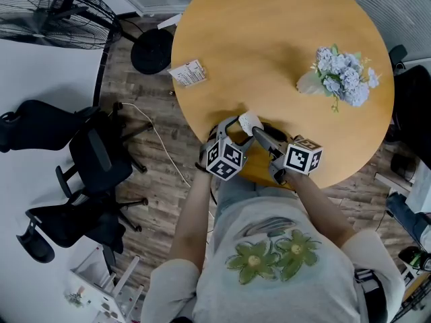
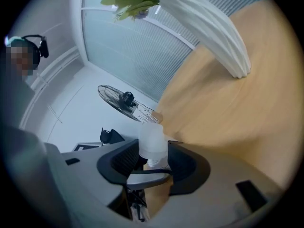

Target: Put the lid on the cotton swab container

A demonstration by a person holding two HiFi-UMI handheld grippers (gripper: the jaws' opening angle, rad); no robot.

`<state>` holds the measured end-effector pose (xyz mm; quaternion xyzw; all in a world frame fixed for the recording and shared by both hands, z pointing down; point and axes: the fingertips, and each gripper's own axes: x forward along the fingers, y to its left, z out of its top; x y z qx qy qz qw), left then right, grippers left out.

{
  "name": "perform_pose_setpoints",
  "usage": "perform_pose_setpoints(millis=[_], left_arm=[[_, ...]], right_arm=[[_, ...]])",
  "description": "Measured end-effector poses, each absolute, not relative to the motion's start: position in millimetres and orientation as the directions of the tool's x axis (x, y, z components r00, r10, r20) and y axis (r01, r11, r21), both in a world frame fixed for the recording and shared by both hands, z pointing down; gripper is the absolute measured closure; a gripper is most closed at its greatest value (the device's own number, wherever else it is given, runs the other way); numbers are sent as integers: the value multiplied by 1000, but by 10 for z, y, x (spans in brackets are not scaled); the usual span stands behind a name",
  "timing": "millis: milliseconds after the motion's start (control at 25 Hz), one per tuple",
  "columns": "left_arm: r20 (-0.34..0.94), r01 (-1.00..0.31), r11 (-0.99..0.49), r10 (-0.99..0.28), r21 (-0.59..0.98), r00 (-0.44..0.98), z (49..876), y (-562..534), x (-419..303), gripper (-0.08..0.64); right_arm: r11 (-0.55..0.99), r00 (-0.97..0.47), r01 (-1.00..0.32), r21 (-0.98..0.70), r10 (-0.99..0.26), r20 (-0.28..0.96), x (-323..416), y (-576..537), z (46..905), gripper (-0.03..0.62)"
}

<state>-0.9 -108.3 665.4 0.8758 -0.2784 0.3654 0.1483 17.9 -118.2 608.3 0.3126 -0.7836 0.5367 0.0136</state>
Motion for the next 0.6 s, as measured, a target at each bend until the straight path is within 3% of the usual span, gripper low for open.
perform_pose_setpoints(millis=[600], left_arm=[[712, -600, -797, -385, 64, 588, 6647, -1088, -3, 241]], right_arm=[[399, -732, -677, -618, -451, 511, 91, -1141, 6107, 402]])
